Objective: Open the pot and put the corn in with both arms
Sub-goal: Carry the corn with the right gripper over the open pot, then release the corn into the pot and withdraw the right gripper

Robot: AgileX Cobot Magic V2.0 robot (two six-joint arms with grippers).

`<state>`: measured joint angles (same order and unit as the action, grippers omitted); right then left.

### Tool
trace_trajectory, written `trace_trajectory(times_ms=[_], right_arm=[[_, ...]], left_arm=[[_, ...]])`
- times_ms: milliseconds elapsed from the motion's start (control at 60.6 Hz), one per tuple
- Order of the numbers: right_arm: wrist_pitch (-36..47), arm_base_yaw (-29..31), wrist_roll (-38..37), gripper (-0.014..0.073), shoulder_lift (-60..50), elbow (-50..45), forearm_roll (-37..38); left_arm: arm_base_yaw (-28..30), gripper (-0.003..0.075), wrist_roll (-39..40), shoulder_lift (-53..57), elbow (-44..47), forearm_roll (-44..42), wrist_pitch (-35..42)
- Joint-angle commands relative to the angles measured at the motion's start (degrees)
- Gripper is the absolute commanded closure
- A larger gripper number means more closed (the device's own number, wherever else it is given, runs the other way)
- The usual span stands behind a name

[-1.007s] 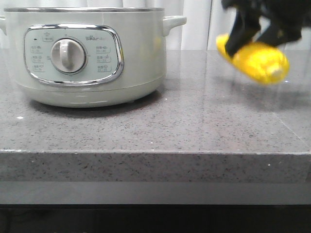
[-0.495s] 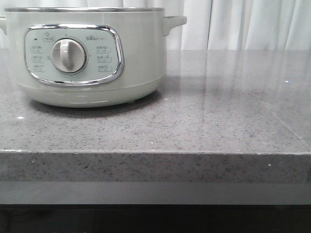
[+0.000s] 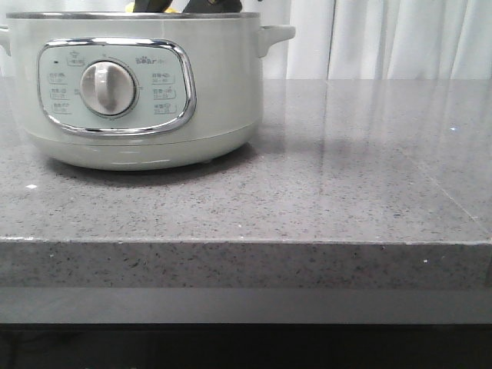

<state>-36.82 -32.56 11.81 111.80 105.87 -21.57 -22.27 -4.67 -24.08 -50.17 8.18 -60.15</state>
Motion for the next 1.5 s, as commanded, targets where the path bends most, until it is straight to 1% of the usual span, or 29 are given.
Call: trace_trajectory(times_ms=[0, 116, 182, 297, 363, 396, 462, 495, 627, 743, 809, 891, 974, 1056, 1106, 1221, 1271, 1403, 1485], right_arm=[[3.32, 0.4, 0.64, 0.0066, -4.91, 2.4, -0.52], [3.26, 1.06, 0.64, 0.0067, -7.3, 2.4, 0.42], [2.67, 1.9, 0.64, 0.0102, -8.8, 2.4, 0.56], [1.24, 4.63, 0.64, 0.03, -12.14, 2.4, 1.28], [0.52, 6.63, 0.64, 0.0453, -14.01, 2.2, 1.68], [0.01, 7.54, 0.64, 0.0513, -14.7, 2.12, 1.7], [-1.12, 9.81, 0.64, 0.0612, -16.17, 2.12, 1.76], [-1.73, 11.14, 0.64, 0.0634, -16.87, 2.12, 1.76], [-2.01, 16.33, 0.64, 0.0618, -20.51, -1.0, 1.82], [1.25, 20.82, 1.21, 0.0616, -26.46, -9.56, 3.61], [4.44, 22.5, 1.82, 0.0621, -31.25, -16.01, 5.41], [10.06, 23.64, 2.26, 0.0631, -38.05, -26.67, 7.17], [15.79, 23.7, 2.26, 0.0664, -44.71, -35.83, 7.77], [19.79, 23.62, 2.26, 0.0662, -52.14, -44.9, 7.77], [22.13, 23.55, 2.26, 0.0662, -57.23, -52.14, 7.72], [26.11, 23.55, 2.26, 0.0662, -69.79, -65.94, 7.72], [26.61, 23.55, 2.21, 0.0662, -74.6, -70.05, 7.66], [26.19, 23.55, 2.21, 0.0662, -85.95, -78.18, 7.66], [24.91, 23.55, 2.21, 0.0662, -91.96, -81.4, 7.66]], left_arm=[[-0.52, 0.0468, 0.5, -0.31, -1.91, 1.55, 7.88], [-0.52, 0.0468, 0.5, -0.31, -1.91, 1.55, 7.88], [-0.52, 0.0468, 0.5, -0.31, -1.91, 1.55, 7.88], [-0.52, 0.0468, 0.5, -0.31, -1.91, 1.55, 7.88], [-0.52, 0.0468, 0.5, -0.31, -1.91, 1.55, 7.88], [-0.52, 0.0468, 0.5, -0.31, -1.91, 1.55, 7.88], [-0.52, 0.0468, 0.5, -0.31, -1.91, 1.55, 7.88], [-0.52, 0.0468, 0.61, -0.31, -1.91, 1.55, 7.88], [-0.52, 0.0468, 0.81, -0.31, -1.91, 1.55, 7.88], [-0.52, 0.0468, 0.81, -0.31, -1.91, 1.55, 7.88], [-0.52, 0.0468, 0.81, -0.31, -1.91, 1.55, 7.88], [-0.52, 0.0468, 0.81, -0.31, -1.91, 1.55, 7.88], [-0.52, 0.0468, 1.2, -0.69, -1.91, 1.55, 7.99], [-0.52, 0.0468, 2.12, -2.38, -2.29, 1.55, 8.34], [-0.52, 0.0468, 2.12, -4.48, -3.07, 1.44, 8.83], [-0.52, 0.0468, 1.74, -11.36, -8.1, 0.53, 9.6], [-0.52, 0.0468, 1.54, -14.71, -10.87, 0.41, 9.6], [-0.52, 0.0468, 1.39, -24.96, -19.26, 0.41, 9.27], [-0.52, 0.0468, 0.16, -30.9, -25.52, 0.41, 8.99]])
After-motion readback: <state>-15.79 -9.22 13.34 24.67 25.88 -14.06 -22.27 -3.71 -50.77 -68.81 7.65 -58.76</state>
